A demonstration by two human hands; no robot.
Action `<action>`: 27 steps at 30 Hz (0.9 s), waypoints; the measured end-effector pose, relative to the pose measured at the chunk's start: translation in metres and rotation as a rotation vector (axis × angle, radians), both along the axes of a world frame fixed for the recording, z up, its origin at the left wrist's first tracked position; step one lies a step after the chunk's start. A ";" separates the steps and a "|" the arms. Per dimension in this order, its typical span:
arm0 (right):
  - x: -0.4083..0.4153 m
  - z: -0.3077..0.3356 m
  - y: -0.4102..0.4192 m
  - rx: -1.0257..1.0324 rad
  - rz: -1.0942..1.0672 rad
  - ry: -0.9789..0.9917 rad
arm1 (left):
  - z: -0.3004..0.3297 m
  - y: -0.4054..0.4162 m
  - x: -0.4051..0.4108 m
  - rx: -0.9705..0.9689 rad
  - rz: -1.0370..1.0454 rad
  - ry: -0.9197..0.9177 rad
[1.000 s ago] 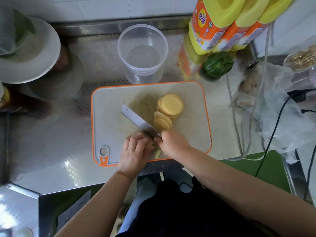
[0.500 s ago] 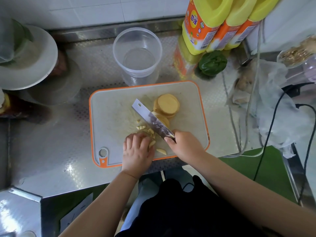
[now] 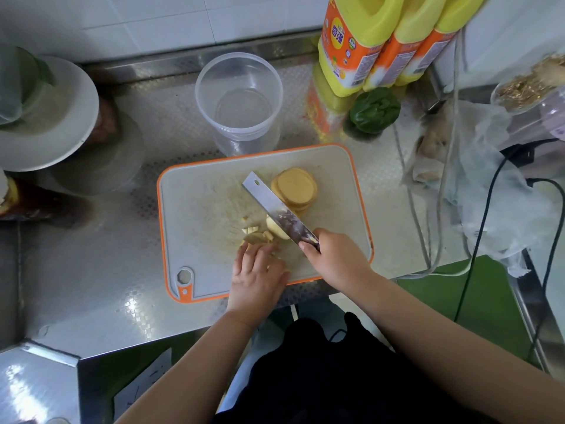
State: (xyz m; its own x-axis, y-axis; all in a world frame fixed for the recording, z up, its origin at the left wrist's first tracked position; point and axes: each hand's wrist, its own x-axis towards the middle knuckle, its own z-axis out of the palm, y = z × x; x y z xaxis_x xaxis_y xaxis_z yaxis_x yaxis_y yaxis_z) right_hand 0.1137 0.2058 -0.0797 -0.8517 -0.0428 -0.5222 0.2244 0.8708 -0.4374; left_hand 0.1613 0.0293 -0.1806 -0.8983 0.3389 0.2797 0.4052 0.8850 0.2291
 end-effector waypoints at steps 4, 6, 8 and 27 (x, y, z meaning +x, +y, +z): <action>0.002 0.001 -0.001 0.008 0.017 0.010 | 0.002 0.007 0.000 0.036 0.170 0.011; 0.004 0.000 -0.001 0.022 0.027 0.008 | 0.001 0.009 -0.002 0.065 0.223 0.002; 0.005 -0.001 -0.002 0.041 0.054 0.011 | -0.001 0.009 -0.002 0.080 0.231 0.008; 0.019 -0.015 -0.010 0.129 0.193 0.044 | -0.006 0.002 -0.001 0.154 0.154 0.108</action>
